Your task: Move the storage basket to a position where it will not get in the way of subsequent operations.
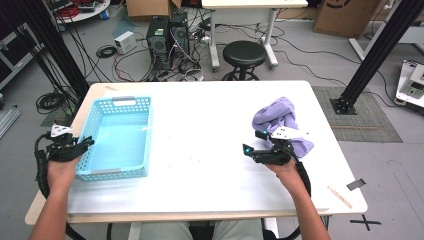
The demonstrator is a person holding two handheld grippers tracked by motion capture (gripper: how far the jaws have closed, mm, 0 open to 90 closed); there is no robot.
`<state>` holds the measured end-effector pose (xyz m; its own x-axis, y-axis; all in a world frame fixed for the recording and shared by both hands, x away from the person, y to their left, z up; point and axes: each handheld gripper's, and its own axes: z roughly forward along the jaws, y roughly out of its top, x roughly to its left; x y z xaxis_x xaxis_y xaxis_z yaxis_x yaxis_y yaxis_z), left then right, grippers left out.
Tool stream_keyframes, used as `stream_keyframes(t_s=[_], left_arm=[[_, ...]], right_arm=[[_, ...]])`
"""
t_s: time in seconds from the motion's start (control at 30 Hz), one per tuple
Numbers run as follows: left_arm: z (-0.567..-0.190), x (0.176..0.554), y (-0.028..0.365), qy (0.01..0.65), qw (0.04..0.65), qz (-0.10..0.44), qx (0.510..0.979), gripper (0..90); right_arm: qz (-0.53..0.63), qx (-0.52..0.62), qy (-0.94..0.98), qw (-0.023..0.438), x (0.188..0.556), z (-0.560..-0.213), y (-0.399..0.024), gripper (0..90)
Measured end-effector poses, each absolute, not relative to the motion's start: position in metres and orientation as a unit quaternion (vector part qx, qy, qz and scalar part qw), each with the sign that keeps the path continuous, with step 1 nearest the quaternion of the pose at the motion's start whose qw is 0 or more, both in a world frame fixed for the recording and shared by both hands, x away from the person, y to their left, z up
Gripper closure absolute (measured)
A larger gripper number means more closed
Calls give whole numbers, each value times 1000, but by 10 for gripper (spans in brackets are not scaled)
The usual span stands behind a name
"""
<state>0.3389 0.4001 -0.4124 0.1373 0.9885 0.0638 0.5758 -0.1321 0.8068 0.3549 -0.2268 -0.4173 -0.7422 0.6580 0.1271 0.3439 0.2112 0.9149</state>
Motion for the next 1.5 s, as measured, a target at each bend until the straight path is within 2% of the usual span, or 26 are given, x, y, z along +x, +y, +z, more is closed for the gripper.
stream_keyframes(t_s=[0.17,0.4,0.93,1.03,1.07,1.1,1.23,1.37,1.5], left_arm=[[-411,342,403,591,323,319,666,809],[-412,345,415,605,321,325,652,808],[-410,371,432,583,304,334,675,793],[-410,373,434,589,310,327,671,757],[-410,373,435,592,313,323,668,683],[-410,371,435,595,318,315,668,650],[-412,359,437,592,329,308,668,668],[-415,352,440,588,341,300,669,789],[-414,357,441,593,332,312,664,812]], right_arm=[[534,325,766,146,355,-418,-224,214],[534,325,768,143,355,-418,-223,214],[531,321,772,140,355,-419,-220,214],[530,320,773,138,355,-420,-218,214],[528,319,774,140,355,-420,-218,214],[528,320,774,139,355,-420,-218,214],[529,318,774,139,354,-419,-218,214],[528,316,776,139,353,-420,-217,214],[528,315,777,138,352,-420,-216,214]])
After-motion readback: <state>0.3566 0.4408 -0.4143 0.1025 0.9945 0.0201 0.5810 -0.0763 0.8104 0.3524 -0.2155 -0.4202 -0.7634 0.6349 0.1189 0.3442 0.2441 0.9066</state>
